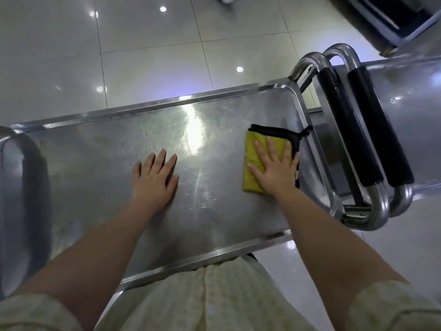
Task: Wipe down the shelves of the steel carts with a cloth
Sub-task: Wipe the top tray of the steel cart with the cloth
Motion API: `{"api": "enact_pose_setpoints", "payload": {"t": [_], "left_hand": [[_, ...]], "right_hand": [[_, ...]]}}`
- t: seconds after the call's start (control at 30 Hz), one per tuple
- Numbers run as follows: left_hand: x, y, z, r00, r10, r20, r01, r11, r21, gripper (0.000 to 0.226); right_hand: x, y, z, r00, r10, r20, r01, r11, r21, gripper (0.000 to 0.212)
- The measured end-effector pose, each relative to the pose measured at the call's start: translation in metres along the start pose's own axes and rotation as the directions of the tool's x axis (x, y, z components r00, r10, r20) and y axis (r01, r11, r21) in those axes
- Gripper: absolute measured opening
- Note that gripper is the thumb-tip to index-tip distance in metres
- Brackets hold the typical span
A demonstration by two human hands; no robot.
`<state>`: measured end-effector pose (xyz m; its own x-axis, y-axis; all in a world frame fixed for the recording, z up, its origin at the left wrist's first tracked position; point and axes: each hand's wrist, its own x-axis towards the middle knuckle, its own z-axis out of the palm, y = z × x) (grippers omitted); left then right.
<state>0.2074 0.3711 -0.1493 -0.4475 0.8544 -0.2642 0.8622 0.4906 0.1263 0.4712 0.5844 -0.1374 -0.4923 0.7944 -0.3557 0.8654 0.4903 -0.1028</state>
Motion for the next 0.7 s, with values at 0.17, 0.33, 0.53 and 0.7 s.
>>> {"api": "enact_pose_setpoints", "payload": {"t": [0.17, 0.33, 0.53, 0.7], "left_hand": [[0.004, 0.012, 0.001, 1.0, -0.01, 0.001, 0.01, 1.0, -0.029, 0.061], [0.006, 0.012, 0.002, 0.998, -0.063, 0.022, 0.065, 0.993, -0.099, 0.062], [0.002, 0.008, 0.006, 0.995, -0.092, -0.03, 0.087, 0.988, -0.124, 0.058], [0.003, 0.009, 0.006, 0.995, -0.098, -0.023, 0.094, 0.988, -0.125, 0.057]], "right_hand": [[0.028, 0.01, -0.011, 0.98, 0.193, 0.041, -0.194, 0.981, 0.028, 0.071], [0.027, -0.074, -0.004, 0.997, -0.036, 0.073, 0.04, 0.998, -0.055, 0.07], [0.0, -0.141, 0.011, 0.875, -0.457, 0.163, 0.479, 0.865, -0.149, 0.069], [0.061, -0.078, -0.016, 0.917, -0.389, 0.089, 0.399, 0.904, -0.156, 0.069]]}}
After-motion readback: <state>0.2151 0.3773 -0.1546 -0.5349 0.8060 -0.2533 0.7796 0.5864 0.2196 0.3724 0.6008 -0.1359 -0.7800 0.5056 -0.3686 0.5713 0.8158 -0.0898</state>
